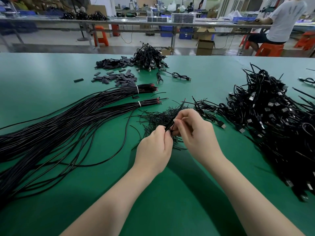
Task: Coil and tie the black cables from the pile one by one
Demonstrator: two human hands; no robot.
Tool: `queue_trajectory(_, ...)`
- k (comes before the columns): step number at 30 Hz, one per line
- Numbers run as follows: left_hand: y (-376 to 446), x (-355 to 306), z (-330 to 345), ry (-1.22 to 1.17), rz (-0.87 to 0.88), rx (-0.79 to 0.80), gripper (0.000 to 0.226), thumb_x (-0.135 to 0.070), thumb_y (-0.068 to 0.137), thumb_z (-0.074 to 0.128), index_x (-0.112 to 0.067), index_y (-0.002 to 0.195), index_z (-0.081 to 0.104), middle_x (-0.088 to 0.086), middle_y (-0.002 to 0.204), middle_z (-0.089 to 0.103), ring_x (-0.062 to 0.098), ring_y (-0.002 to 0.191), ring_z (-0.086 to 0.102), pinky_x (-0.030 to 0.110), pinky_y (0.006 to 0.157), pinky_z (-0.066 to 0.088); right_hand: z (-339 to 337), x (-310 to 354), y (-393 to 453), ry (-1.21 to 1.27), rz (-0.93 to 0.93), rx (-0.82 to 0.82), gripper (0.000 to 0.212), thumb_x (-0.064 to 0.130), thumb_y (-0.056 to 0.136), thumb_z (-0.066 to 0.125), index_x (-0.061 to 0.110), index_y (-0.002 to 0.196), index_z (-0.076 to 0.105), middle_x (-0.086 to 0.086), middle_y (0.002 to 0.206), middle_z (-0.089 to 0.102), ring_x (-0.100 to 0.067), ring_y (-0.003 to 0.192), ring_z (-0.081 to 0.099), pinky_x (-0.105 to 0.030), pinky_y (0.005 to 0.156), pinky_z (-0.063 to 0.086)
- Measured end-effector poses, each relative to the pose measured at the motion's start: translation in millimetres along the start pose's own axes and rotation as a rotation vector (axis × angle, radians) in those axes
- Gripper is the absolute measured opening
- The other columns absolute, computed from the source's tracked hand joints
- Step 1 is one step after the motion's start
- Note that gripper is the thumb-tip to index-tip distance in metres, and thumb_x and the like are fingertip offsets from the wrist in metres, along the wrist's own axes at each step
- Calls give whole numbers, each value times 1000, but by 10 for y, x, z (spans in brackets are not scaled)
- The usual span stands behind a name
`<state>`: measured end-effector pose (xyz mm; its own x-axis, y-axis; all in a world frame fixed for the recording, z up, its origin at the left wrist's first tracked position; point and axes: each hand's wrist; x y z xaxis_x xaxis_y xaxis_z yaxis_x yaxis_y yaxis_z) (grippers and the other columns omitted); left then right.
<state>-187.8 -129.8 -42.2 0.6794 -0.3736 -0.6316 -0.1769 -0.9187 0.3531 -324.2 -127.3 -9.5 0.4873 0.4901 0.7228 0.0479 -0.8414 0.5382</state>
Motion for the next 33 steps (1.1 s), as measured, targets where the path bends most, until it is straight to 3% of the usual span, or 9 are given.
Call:
queue_trajectory(4,0,9,21,4,17,66,31,-46,100,21,-26,79,33,-7,70,46,17,62,49,35,52,29,-22,-35,16,-109,-12,-42,10,20,97,54,27,90,50,3,67,65,-16,63,62,-29,63,48)
queue_trajectory(7,4,18,13,-52,0,71,32,-47,100,21,-28,77,33,-8,67,43,12,57,44,33,50,26,-13,-29,9,-114,-15,-27,11,21,97,53,29,90,49,2,67,64,-19,62,61,-30,61,47)
queue_trajectory(10,11,30,5,-29,12,118,33,-47,100,25,-22,83,38,-6,68,45,14,55,43,34,48,25,-12,-20,-5,-123,-13,-42,14,21,98,53,31,89,47,3,66,64,-15,58,56,-25,55,44)
queue_trajectory(14,20,10,14,-27,24,145,28,-51,97,26,-29,81,33,-8,70,44,20,60,46,37,50,26,2,-1,-23,-162,-49,-84,9,25,96,55,30,89,52,11,64,59,-9,57,51,-24,53,41)
queue_trajectory(20,37,35,22,-1,27,103,29,-47,100,31,-30,76,29,-8,67,43,22,59,46,37,50,25,48,25,-44,-192,-57,-102,7,29,93,55,34,91,52,12,78,61,-11,64,56,-33,55,47)
queue_trajectory(26,38,61,45,139,48,63,30,-41,103,28,-22,82,36,-9,67,44,29,66,52,36,56,27,27,15,-17,-253,-37,-93,7,25,91,64,29,86,62,18,81,59,1,73,52,-15,61,38)
queue_trajectory(30,24,54,63,205,98,42,29,-36,103,29,-18,92,49,1,76,59,33,71,58,35,58,28,-130,85,90,-290,-57,48,3,26,83,73,24,83,72,13,79,62,-2,78,53,-12,67,36)
queue_trajectory(33,10,46,78,217,162,17,30,-33,103,32,-16,100,56,3,78,63,31,66,55,34,60,25,-266,136,145,-341,-20,148,5,31,78,77,28,82,74,15,75,64,7,77,52,-6,67,34)
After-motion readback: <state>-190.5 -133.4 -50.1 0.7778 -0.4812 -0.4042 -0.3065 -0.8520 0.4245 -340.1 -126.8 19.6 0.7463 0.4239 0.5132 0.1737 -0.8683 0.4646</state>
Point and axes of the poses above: each hand's wrist, its own y-axis towards the middle knuckle, its own z-axis out of the palm, x = y × z
